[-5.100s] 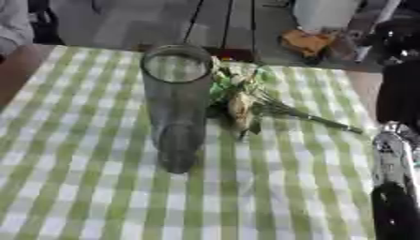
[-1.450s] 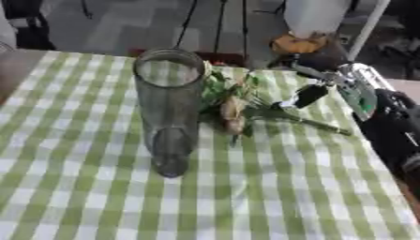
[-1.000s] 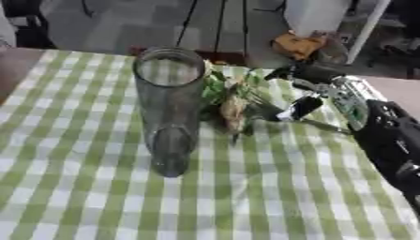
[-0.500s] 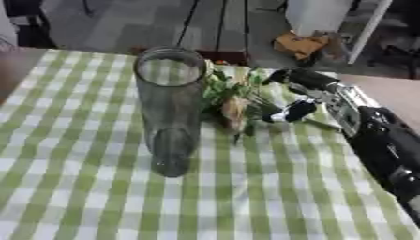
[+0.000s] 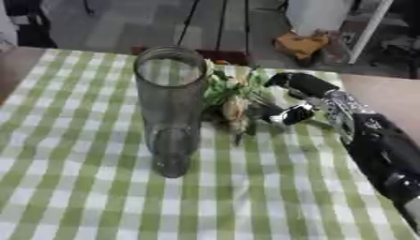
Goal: Arrange flowers into the vase.
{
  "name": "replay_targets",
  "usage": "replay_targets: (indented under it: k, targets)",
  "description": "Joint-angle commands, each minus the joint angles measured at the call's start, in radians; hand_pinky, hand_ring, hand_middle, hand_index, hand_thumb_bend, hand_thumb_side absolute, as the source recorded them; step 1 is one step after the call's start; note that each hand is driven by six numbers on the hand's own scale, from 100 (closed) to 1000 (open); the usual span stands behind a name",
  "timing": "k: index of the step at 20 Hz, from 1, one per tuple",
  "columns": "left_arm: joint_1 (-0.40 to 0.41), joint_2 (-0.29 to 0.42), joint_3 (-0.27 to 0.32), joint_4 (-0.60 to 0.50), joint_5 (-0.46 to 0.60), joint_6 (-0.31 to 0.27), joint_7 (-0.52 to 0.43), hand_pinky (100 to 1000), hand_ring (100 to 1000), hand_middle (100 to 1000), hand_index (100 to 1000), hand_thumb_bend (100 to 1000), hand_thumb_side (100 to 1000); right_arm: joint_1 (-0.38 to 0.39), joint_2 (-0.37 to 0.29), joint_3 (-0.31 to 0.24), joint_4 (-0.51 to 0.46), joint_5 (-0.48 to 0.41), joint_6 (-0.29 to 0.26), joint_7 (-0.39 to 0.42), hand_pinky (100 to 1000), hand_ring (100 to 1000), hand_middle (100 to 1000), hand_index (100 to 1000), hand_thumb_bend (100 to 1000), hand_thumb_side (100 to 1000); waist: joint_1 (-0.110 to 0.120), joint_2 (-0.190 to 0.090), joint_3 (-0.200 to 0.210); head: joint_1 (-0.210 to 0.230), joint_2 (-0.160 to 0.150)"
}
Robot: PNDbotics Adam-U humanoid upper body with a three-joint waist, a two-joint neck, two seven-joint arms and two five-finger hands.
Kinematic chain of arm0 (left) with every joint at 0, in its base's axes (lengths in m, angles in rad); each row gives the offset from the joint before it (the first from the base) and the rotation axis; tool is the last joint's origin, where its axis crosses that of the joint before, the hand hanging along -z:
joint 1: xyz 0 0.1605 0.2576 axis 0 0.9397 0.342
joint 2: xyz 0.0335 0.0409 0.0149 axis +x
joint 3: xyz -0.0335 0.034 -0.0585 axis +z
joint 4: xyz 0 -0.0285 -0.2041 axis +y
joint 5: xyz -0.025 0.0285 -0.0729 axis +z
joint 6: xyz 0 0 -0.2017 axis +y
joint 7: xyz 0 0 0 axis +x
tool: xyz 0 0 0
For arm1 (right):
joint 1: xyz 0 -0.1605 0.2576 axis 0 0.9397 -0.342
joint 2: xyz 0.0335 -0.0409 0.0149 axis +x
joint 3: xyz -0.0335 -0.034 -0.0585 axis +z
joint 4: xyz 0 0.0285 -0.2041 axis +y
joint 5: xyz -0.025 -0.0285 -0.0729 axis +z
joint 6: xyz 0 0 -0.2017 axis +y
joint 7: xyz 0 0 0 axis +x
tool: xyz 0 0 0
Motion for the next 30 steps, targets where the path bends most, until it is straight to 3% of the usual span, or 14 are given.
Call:
replay_targets:
  k: [1,13,21,24,30]
  targets:
    - [-0.013,0.005,0.0,-0.014,0.002,-0.003,-0.004,531,830,932,955,100,873,-0.023,-0.018,-0.011,0.027,0.042,-0.002,-0.03,792,890,862,934,513,569,0.008,-0.013,0.001,-0.002,-0.011]
    - [-0.012,0.002,-0.003,-0.014,0.005,-0.001,-0.007,530,831,933,955,100,876,-0.045,0.007,-0.03,0.072,0.057,-0.002,-0.063,775,869,814,910,488,615,0.008,-0.006,0.004,-0.013,-0.018]
    - [-0.011,0.002,-0.002,-0.014,0.004,0.0,-0.008,530,831,933,955,100,876,-0.05,0.008,-0.029,0.086,0.072,-0.028,-0.086,691,750,635,770,348,601,0.005,-0.006,0.007,-0.011,-0.013]
    - [-0.01,0.001,-0.002,-0.014,0.004,0.0,-0.008,531,831,934,955,100,877,-0.057,0.005,-0.027,0.09,0.075,-0.048,-0.061,625,656,578,724,273,573,0.003,-0.007,0.006,-0.011,-0.012]
    - [-0.008,0.002,-0.002,-0.014,0.003,0.002,-0.009,532,831,934,955,100,876,-0.075,0.002,-0.03,0.096,0.061,-0.061,-0.025,534,499,493,664,231,564,0.002,-0.009,0.006,-0.011,-0.01]
